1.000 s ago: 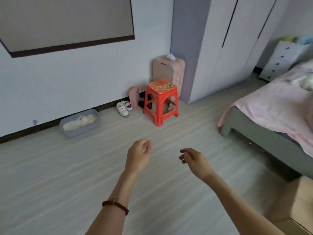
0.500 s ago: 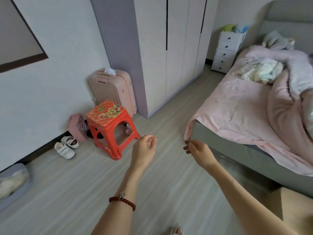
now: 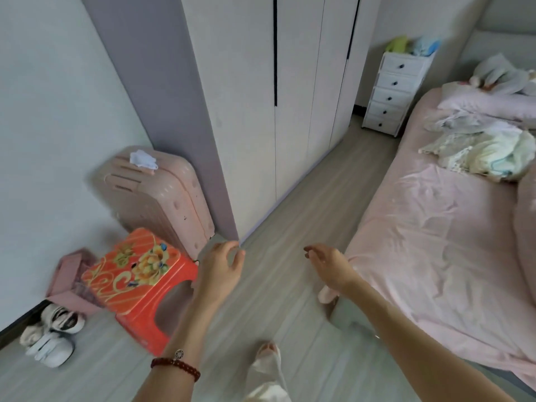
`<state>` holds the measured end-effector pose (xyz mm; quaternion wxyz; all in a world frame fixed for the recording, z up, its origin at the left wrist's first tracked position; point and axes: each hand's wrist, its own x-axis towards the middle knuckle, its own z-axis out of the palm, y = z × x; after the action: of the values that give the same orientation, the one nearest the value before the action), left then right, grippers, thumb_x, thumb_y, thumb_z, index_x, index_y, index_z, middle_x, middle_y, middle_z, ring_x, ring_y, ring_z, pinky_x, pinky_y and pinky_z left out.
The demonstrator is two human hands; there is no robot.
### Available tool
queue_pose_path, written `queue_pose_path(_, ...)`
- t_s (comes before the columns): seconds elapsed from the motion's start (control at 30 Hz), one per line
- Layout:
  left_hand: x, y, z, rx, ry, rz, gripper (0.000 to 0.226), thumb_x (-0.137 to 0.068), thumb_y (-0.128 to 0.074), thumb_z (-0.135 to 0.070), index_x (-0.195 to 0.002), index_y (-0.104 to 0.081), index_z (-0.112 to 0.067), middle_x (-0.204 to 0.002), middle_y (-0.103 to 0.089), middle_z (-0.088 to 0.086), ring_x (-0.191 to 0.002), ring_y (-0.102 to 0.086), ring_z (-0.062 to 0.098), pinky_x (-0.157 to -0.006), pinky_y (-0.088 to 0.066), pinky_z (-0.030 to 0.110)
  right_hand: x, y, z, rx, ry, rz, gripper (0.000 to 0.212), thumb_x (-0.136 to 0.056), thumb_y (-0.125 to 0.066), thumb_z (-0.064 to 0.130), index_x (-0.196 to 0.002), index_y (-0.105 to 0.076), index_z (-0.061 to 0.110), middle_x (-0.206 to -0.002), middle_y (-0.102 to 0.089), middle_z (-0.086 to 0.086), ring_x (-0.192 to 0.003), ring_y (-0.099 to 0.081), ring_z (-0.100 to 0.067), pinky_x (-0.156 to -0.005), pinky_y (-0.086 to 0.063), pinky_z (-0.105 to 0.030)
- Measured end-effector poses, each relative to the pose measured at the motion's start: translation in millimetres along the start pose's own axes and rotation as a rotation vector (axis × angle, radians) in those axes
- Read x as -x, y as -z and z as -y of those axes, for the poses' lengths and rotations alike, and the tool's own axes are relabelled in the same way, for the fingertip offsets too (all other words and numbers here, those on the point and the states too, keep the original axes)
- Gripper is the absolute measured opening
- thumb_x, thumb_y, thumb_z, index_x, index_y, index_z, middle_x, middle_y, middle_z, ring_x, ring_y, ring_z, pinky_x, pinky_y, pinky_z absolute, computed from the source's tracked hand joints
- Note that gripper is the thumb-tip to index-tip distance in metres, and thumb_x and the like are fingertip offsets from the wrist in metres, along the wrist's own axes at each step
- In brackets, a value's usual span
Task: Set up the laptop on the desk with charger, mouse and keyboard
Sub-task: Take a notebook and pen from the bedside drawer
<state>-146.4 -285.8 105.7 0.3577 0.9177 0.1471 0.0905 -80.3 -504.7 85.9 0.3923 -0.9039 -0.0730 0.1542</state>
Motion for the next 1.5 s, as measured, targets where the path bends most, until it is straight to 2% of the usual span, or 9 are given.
queue_pose_path(0.03, -60, -9, -6, -0.037, -0.063, 0.001, 0.026, -0.087, -0.059, -0.019, -0.11, -0.064, -0.007, -0.112, -0.065, 0.013, -0.105, -0.06, 0.027, -0.091, -0.046, 0.035, -52, 12, 7, 0.041, -0.014, -0.015, 0.028, -0.094, -0.043, 0.017, -0.115, -0.06, 0.013, -0.11, -0.068, -0.01, -0.105, -0.061, -0.028, -0.087, -0.044, -0.029)
queue_pose_path(0.1, -117, -17, -20, -0.114, -0.158, -0.012, 0.025, -0.085, -0.062, -0.018, -0.108, -0.065, -0.008, -0.11, -0.066, 0.012, -0.103, -0.06, 0.03, -0.088, -0.044, 0.035, -96, 29, 21, 0.125, 0.002, -0.011, 0.032, -0.094, -0.041, 0.018, -0.122, -0.056, 0.015, -0.12, -0.064, -0.007, -0.113, -0.057, -0.028, -0.091, -0.04, -0.028)
queue_pose_path(0.23, -257, -57, -67, -0.243, -0.294, 0.025, 0.029, -0.086, -0.059, -0.023, -0.112, -0.063, -0.012, -0.117, -0.063, 0.008, -0.108, -0.056, 0.032, -0.091, -0.043, 0.041, -202, 92, 26, 0.266, 0.061, -0.129, 0.036, -0.092, -0.039, 0.016, -0.127, -0.051, 0.015, -0.128, -0.055, -0.007, -0.121, -0.047, -0.028, -0.101, -0.037, -0.035)
queue_pose_path(0.37, -371, -130, -123, -0.253, -0.444, 0.137, 0.035, -0.089, -0.052, -0.03, -0.121, -0.057, -0.017, -0.127, -0.057, 0.002, -0.119, -0.049, 0.025, -0.099, -0.037, 0.039, -290, 160, -7, 0.391, -0.027, -0.285, 0.036, -0.093, -0.039, 0.021, -0.128, -0.049, 0.02, -0.131, -0.05, -0.001, -0.121, -0.043, -0.025, -0.096, -0.036, -0.035)
queue_pose_path(0.5, -478, -207, -178, -0.278, -0.522, 0.208, 0.036, -0.091, -0.048, -0.034, -0.123, -0.054, -0.019, -0.129, -0.054, -0.002, -0.121, -0.047, 0.021, -0.101, -0.033, 0.035, -390, 225, -49, 0.487, -0.106, -0.328, 0.038, -0.094, -0.037, 0.026, -0.131, -0.045, 0.022, -0.137, -0.044, 0.002, -0.126, -0.038, -0.023, -0.099, -0.033, -0.036)
queue_pose_path(0.77, -712, -315, -301, -0.235, -0.525, 0.224, 0.035, -0.09, -0.047, -0.033, -0.121, -0.056, -0.019, -0.125, -0.057, -0.001, -0.116, -0.051, 0.021, -0.098, -0.035, 0.037, -624, 376, -92, 0.407, -0.145, -0.35, 0.037, -0.095, -0.035, 0.024, -0.131, -0.045, 0.02, -0.134, -0.046, -0.002, -0.126, -0.038, -0.024, -0.099, -0.033, -0.037)
queue_pose_path(1.0, -879, -380, -353, -0.224, -0.473, 0.237, 0.025, -0.088, -0.053, -0.026, -0.11, -0.061, -0.016, -0.114, -0.063, 0.003, -0.103, -0.058, 0.028, -0.088, -0.042, 0.039, -804, 449, -107, 0.34, -0.158, -0.255, 0.037, -0.095, -0.034, 0.023, -0.13, -0.046, 0.02, -0.134, -0.048, -0.002, -0.123, -0.041, -0.024, -0.098, -0.033, -0.036)
queue_pose_path(1.2, -1045, -475, -415, -0.161, -0.516, 0.315, 0.029, -0.091, -0.048, -0.029, -0.115, -0.058, -0.018, -0.12, -0.059, 0.002, -0.109, -0.054, 0.025, -0.091, -0.04, 0.039, -959, 519, -144, 0.244, -0.265, -0.265, 0.038, -0.096, -0.031, 0.022, -0.131, -0.046, 0.017, -0.134, -0.049, -0.005, -0.123, -0.044, -0.024, -0.103, -0.036, -0.038)
queue_pose_path(1.5, -1212, -619, -562, -0.125, -0.698, 0.456, 0.032, -0.091, -0.049, -0.03, -0.119, -0.057, -0.017, -0.122, -0.059, 0.003, -0.11, -0.055, 0.023, -0.09, -0.041, 0.038, -1097, 656, -215, 0.13, -0.429, -0.438, 0.036, -0.095, -0.036, 0.018, -0.128, -0.049, 0.014, -0.129, -0.053, -0.007, -0.117, -0.05, -0.026, -0.098, -0.041, -0.038)
